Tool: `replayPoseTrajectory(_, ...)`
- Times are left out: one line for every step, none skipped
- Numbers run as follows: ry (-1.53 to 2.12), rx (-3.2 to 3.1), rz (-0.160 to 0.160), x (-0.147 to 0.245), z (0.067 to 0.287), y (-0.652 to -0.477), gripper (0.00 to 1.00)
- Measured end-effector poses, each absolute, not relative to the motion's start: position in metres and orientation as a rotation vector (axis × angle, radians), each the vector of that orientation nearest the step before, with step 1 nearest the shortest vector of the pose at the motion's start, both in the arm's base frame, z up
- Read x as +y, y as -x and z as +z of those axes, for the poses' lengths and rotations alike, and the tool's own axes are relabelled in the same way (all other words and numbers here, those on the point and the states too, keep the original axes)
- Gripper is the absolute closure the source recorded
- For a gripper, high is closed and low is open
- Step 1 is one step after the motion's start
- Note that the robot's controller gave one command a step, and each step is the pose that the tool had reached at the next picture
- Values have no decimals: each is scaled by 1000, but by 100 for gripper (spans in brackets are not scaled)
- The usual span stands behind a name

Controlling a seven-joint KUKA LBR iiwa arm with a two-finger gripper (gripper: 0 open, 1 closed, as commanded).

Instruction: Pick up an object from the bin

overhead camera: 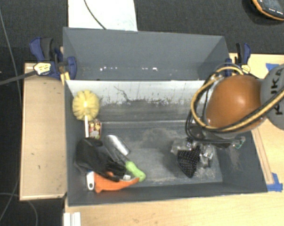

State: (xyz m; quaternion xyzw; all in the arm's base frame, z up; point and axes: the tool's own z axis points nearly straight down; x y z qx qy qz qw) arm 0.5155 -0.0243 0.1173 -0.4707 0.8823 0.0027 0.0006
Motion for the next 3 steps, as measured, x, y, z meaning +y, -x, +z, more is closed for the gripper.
replayPoseTrajectory(1479, 2771, 9, -24, 130, -515, 100)
replayPoseTrajectory(1477, 2770, 7, -24, 142, -516, 100)
replayPoseTrajectory(1476, 2771, 9, -24, 153, -516, 100)
